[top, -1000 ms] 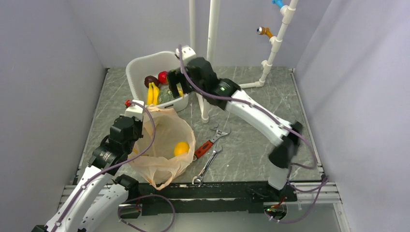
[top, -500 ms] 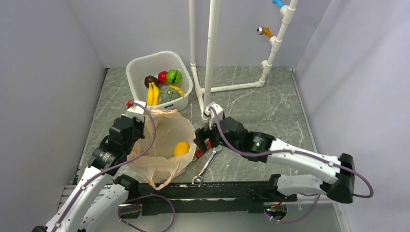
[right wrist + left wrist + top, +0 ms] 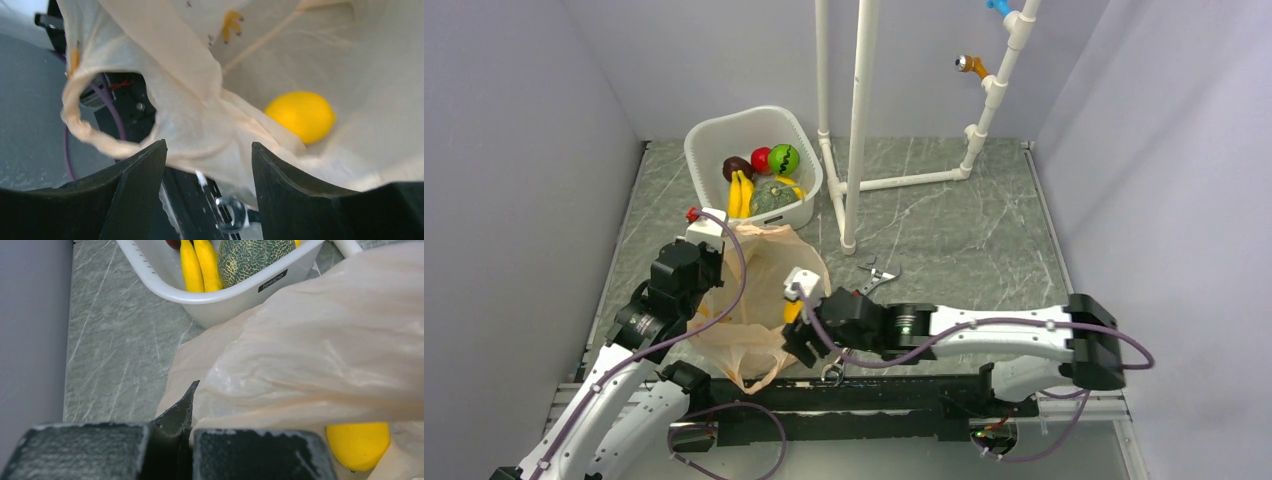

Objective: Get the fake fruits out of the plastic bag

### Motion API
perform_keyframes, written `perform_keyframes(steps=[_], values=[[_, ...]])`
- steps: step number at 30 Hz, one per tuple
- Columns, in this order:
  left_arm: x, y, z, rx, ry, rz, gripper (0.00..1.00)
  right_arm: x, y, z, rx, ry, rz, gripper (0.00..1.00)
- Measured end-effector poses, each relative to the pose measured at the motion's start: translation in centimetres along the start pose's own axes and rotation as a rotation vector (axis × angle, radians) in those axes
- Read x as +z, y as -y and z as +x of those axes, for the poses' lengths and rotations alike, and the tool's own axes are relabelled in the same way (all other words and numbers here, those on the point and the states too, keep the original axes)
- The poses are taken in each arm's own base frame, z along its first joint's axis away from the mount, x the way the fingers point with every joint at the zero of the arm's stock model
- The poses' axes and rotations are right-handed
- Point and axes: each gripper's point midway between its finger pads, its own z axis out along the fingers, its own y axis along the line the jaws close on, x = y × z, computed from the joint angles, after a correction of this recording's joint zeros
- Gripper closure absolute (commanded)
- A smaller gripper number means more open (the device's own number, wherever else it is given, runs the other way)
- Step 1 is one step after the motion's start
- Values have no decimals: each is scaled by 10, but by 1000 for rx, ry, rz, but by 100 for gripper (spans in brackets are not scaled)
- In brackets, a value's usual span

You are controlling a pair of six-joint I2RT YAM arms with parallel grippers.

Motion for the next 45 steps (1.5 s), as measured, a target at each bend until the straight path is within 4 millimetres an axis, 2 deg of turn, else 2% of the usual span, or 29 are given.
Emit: perform_keyframes(steps=[1, 3, 7, 9, 13, 17, 21, 25, 30, 40, 43, 45], values=[[0, 0, 0, 0, 0, 0, 100, 10, -11, -1, -22, -14, -15, 37], [0, 0, 0, 0, -1, 0, 100, 30, -13, -10, -39, -21, 21, 42], [1, 0, 1, 0, -4, 0, 100, 70, 9, -31, -73, -22, 202, 46], [1, -1, 1, -9, -5, -7, 100, 84, 23, -32, -95, -32, 290, 46], [1, -2, 0, -21, -1, -13, 100, 95, 54, -12, -164, -104, 424, 44], [1, -2, 0, -20, -2, -13, 100, 104, 80, 12, -222, -225, 427, 39], [1, -2, 0, -17, -2, -12, 100, 113, 93, 34, -260, -336, 367, 25], [1, -2, 0, -9, -2, -10, 100, 111, 89, 51, -289, -396, 288, 14], [1, 1, 0, 0, -1, 2, 100, 98, 74, 76, -301, -448, 160, 10], [1, 1, 0, 1, -2, 2, 100, 101, 49, 79, -297, -440, -13, 5], [1, 1, 0, 1, -4, 2, 100, 108, 49, 79, -310, -424, -19, 4], [1, 1, 0, 1, -4, 2, 100, 116, 56, 84, -320, -425, 15, 4]])
